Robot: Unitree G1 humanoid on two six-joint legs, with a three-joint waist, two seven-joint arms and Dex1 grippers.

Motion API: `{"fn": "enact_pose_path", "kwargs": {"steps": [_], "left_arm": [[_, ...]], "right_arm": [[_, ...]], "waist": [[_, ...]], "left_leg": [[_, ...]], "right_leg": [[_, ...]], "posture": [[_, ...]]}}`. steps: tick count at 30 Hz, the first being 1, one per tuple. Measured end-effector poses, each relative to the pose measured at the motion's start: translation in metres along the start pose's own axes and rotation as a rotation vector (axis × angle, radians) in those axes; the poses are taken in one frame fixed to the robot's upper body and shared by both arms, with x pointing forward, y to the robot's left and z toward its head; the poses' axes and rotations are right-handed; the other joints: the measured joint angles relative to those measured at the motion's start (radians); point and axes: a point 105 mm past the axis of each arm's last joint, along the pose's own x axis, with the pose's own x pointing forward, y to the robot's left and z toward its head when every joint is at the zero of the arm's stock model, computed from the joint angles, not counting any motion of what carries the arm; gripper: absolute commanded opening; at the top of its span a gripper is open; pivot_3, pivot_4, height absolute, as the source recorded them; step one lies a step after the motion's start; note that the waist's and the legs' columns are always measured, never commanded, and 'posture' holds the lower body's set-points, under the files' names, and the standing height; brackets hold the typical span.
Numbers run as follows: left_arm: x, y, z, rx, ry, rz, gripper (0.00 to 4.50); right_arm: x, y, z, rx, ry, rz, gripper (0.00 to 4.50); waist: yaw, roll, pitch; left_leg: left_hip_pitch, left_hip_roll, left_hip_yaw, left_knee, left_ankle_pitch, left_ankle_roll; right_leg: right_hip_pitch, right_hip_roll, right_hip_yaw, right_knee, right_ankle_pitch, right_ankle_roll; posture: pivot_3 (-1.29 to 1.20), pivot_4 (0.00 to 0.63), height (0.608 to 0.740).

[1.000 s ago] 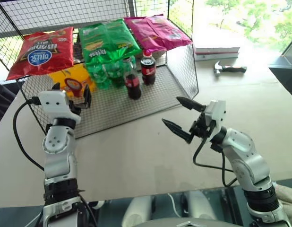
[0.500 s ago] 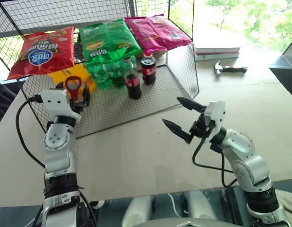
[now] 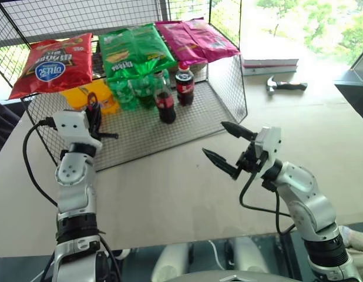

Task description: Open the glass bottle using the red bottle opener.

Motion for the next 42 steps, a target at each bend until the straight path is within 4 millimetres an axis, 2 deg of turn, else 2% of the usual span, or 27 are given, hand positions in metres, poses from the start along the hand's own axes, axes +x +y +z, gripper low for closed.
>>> {"fn": "enact_pose_path", "kwargs": {"steps": [5, 6, 9, 19, 25, 28, 30, 33, 39, 42], "left_arm": [[-0.002, -0.004, 0.007, -0.107, -0.031, -0.007, 0.02], [-0.005, -0.008, 0.015, -0.198, -0.065, -0.028, 0.02], [-0.011, -0.011, 0.022, -0.296, -0.096, -0.055, 0.02], [-0.029, -0.003, 0.030, -0.488, -0.122, -0.057, 0.02], [-0.031, -0.015, 0.034, -0.661, -0.120, -0.147, 0.02], [-0.036, -0.039, 0.037, -0.806, -0.086, -0.297, 0.02], [-0.043, -0.069, 0.037, -0.930, -0.028, -0.461, 0.02], [-0.051, -0.096, 0.038, -1.035, 0.035, -0.607, 0.02], [-0.060, -0.137, 0.044, -1.147, 0.127, -0.842, 0.02], [-0.061, -0.151, 0.049, -1.177, 0.130, -0.920, 0.02]], "right_arm": [[0.000, 0.000, 0.000, -0.002, 0.000, 0.003, 4.50], [0.000, 0.000, 0.000, -0.004, 0.001, 0.009, 4.50], [0.000, -0.001, -0.001, -0.003, 0.005, 0.010, 4.50], [-0.001, -0.002, -0.004, 0.002, 0.014, 0.024, 4.50], [-0.001, -0.002, -0.006, 0.004, 0.017, 0.024, 4.50], [-0.001, -0.005, -0.011, 0.025, 0.048, 0.014, 4.50], [-0.001, -0.012, -0.022, 0.042, 0.152, -0.003, 4.50], [0.000, -0.016, -0.034, 0.098, 0.254, 0.006, 4.50], [0.014, -0.002, -0.039, 0.290, 0.374, 0.110, 4.50], [0.020, 0.014, -0.032, 0.474, 0.382, 0.201, 4.50]], "waist": [[0.000, 0.000, 0.000], [-0.001, 0.000, 0.000], [-0.005, 0.000, 0.000], [-0.018, 0.000, 0.000], [-0.018, 0.000, 0.000], [-0.021, 0.000, 0.000], [-0.020, 0.000, 0.000], [-0.022, 0.000, 0.000], [-0.023, 0.000, 0.000], [-0.022, 0.000, 0.000]], "left_leg": [[0.000, 0.000, 0.000, 0.000, 0.000, 0.000], [0.000, 0.000, 0.000, 0.000, 0.000, 0.000], [0.000, 0.000, 0.000, 0.000, 0.000, 0.000], [0.000, 0.000, 0.000, 0.000, 0.000, 0.000], [0.000, 0.000, 0.000, 0.000, 0.000, 0.000], [0.000, 0.000, 0.001, 0.000, 0.000, 0.000], [0.000, 0.000, 0.001, 0.001, 0.000, 0.000], [0.001, 0.000, 0.000, 0.001, 0.000, 0.000], [0.000, 0.001, 0.000, 0.001, 0.000, 0.000], [0.000, 0.001, 0.000, 0.001, 0.000, 0.000]], "right_leg": [[0.000, 0.000, 0.000, 0.000, 0.000, 0.000], [0.000, 0.000, 0.000, 0.000, 0.000, 0.000], [0.000, 0.000, 0.000, 0.000, 0.000, 0.000], [0.000, 0.000, 0.000, 0.000, 0.000, 0.000], [0.000, 0.000, 0.000, 0.000, 0.000, 0.000], [0.000, 0.000, 0.001, 0.000, 0.000, 0.000], [0.001, 0.000, 0.001, 0.000, 0.000, 0.000], [0.001, 0.001, 0.001, 0.001, 0.000, 0.000], [0.000, 0.003, 0.002, 0.001, 0.000, -0.001], [0.000, 0.002, 0.002, 0.001, 0.000, -0.001]], "posture": [[0.00, 0.150, 0.740], [0.00, 0.150, 0.740], [0.00, 0.150, 0.740], [0.00, 0.150, 0.740], [0.00, 0.150, 0.740], [0.00, 0.150, 0.740], [0.00, 0.150, 0.740], [0.00, 0.150, 0.740], [0.00, 0.150, 0.740], [0.00, 0.150, 0.740]]}}
